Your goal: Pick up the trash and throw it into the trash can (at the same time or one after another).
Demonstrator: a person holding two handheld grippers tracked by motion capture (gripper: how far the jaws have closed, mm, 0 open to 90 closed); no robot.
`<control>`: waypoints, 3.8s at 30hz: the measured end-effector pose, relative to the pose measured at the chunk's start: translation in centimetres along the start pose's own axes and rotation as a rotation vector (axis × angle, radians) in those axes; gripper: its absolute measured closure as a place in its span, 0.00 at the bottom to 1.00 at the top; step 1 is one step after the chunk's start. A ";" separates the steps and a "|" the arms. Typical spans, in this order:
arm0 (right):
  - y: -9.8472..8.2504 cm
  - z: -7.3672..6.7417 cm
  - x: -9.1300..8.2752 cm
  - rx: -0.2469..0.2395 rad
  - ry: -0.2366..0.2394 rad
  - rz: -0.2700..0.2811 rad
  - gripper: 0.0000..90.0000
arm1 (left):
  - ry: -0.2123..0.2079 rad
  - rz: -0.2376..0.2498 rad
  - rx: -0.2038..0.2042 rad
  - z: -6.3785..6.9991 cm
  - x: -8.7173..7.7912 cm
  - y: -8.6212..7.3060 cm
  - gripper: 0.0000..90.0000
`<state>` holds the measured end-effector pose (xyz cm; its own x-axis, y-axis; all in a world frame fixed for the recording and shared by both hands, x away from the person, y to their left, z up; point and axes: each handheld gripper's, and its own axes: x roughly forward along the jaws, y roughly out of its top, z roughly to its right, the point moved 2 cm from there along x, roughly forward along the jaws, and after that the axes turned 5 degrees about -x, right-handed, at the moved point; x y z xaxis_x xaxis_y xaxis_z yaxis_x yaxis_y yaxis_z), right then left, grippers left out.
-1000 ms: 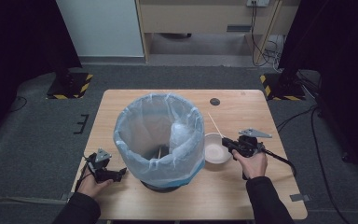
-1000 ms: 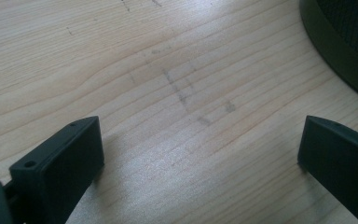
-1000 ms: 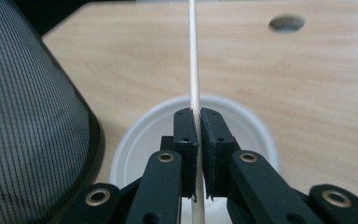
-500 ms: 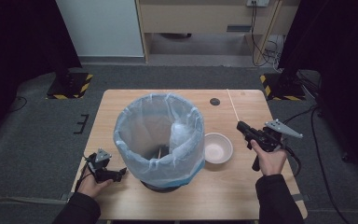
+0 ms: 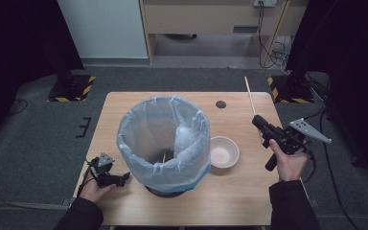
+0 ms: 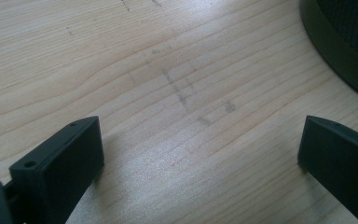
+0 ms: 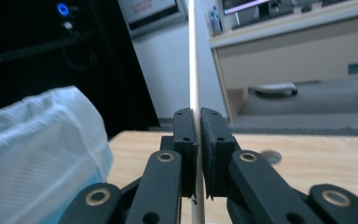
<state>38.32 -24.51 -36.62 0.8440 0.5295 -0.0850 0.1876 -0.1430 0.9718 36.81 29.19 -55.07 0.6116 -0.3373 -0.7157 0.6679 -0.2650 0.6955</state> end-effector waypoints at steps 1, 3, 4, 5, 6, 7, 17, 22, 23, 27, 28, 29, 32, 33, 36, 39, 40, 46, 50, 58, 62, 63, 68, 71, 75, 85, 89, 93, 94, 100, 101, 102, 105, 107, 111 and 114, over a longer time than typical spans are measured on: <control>0.4 -0.2 -0.2 -0.002 0.007 0.017 0.95 | 0.000 0.000 0.000 0.0 0.0 0.0 0.00; 0.8 -0.4 -0.4 -0.007 0.018 0.033 0.95 | 0.000 0.000 0.000 0.0 0.0 0.0 0.00; 1.0 -0.6 -0.5 -0.006 0.024 0.039 0.95 | 0.000 0.000 0.000 0.0 0.0 0.0 0.00; 1.2 -0.7 -0.6 -0.009 0.030 0.048 0.95 | 0.000 0.000 0.000 0.0 0.0 0.0 0.00; 1.2 -0.7 -0.6 -0.009 0.030 0.048 0.95 | 0.000 0.000 0.000 0.0 0.0 0.0 0.00; 1.4 -0.9 -0.7 -0.008 0.036 0.055 0.95 | 0.000 0.000 0.000 0.0 0.0 0.0 0.00; 3.2 -2.5 -1.3 -0.025 0.090 0.115 0.95 | 0.000 0.001 0.000 0.0 0.0 0.0 0.00; 4.2 -3.3 -1.5 -0.041 0.121 0.145 0.95 | 0.000 0.000 0.000 0.0 0.0 0.0 0.00; 4.7 -3.7 -1.7 -0.044 0.137 0.166 0.95 | 0.000 0.000 0.000 0.0 0.0 0.0 0.00; 5.2 -4.5 -1.7 -0.054 0.159 0.186 0.95 | 0.000 0.001 0.000 0.0 0.0 0.0 0.00; 5.3 -4.7 -1.7 -0.058 0.164 0.188 0.95 | 0.000 0.000 0.000 0.0 0.0 0.0 0.00; 5.5 -5.2 -1.6 -0.066 0.177 0.191 0.95 | 0.000 0.000 0.000 0.0 0.0 0.0 0.00; 5.7 -5.5 -1.4 -0.072 0.186 0.196 0.95 | 0.000 0.000 0.000 0.0 0.0 0.0 0.00; 5.8 -5.7 -1.4 -0.072 0.191 0.200 0.95 | 0.000 0.000 0.000 0.0 0.0 0.0 0.00; 6.3 -6.5 -1.0 -0.074 0.213 0.214 0.95 | 0.000 0.000 0.000 0.0 0.0 0.0 0.00; 6.5 -7.1 -0.6 -0.080 0.225 0.218 0.95 | 0.000 0.000 0.000 0.0 0.0 0.0 0.00; 6.6 -7.4 -0.4 -0.079 0.233 0.217 0.95 | 0.000 0.001 0.000 0.0 0.0 0.0 0.00; 7.3 -9.2 0.7 -0.090 0.269 0.217 0.95 | 0.000 0.000 0.000 0.0 0.0 0.0 0.00; 7.5 -10.2 1.4 -0.099 0.291 0.208 0.95 | 0.000 0.000 0.000 0.0 0.0 0.0 0.00; 7.8 -11.9 2.8 -0.119 0.327 0.188 0.95 | 0.000 0.001 0.000 0.0 0.0 0.0 0.00; 7.8 -13.0 3.6 -0.131 0.346 0.170 0.95 | 0.000 0.000 0.000 0.0 0.0 0.0 0.00; 7.8 -13.2 3.7 -0.133 0.350 0.166 0.95 | 0.000 0.000 0.000 0.0 0.0 0.0 0.00; 7.6 -14.5 4.6 -0.147 0.373 0.139 0.95 | 0.000 0.000 0.000 0.0 0.0 0.0 0.00; 7.5 -15.4 5.3 -0.164 0.383 0.116 0.96 | 0.000 0.000 0.000 0.0 0.0 0.0 0.00; 7.1 -15.9 6.1 -0.159 0.391 0.086 0.95 | 0.000 0.000 0.000 0.0 0.0 0.0 0.00; 6.4 -16.8 7.4 -0.175 0.403 0.039 0.95 | 0.000 0.000 0.000 0.0 0.0 0.0 0.00; 6.5 -17.3 7.9 -0.182 0.425 0.030 0.83 | 0.000 0.000 -0.002 0.0 0.0 0.0 0.00; 6.8 -17.0 7.7 -0.178 0.412 0.042 0.81 | 0.000 0.000 0.000 0.0 0.0 0.0 0.00; 7.0 -16.7 7.5 -0.173 0.406 0.051 0.79 | -0.001 0.000 0.001 0.0 0.0 0.0 0.00; 8.8 -14.8 6.2 -0.173 0.335 0.097 0.66 | -0.001 0.000 0.001 0.0 0.0 0.0 0.00; 9.0 -14.3 5.9 -0.175 0.317 0.104 0.63 | -0.001 0.000 0.001 0.0 0.0 0.0 0.00; 9.2 -13.4 5.6 -0.175 0.288 0.110 0.60 | -0.001 0.000 0.001 0.0 0.0 0.0 0.00; 9.2 -11.3 4.8 -0.177 0.231 0.104 0.53 | -0.001 0.000 0.001 0.0 0.0 0.0 0.00; 9.1 -10.8 4.5 -0.185 0.213 0.102 0.52 | -0.001 0.000 0.001 0.0 0.0 0.0 0.00; 8.0 -8.5 3.8 -0.172 0.164 0.090 0.45 | -0.001 0.000 0.001 0.0 0.0 0.0 0.00; 6.8 -6.8 3.5 -0.159 0.132 0.069 0.42 | -0.001 0.000 0.001 0.0 0.0 0.0 0.00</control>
<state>39.08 -17.94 -28.82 0.7768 0.6298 0.0027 0.0411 -0.0549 0.9976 36.81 29.19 -55.08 0.6115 -0.3380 -0.7154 0.6672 -0.2657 0.6958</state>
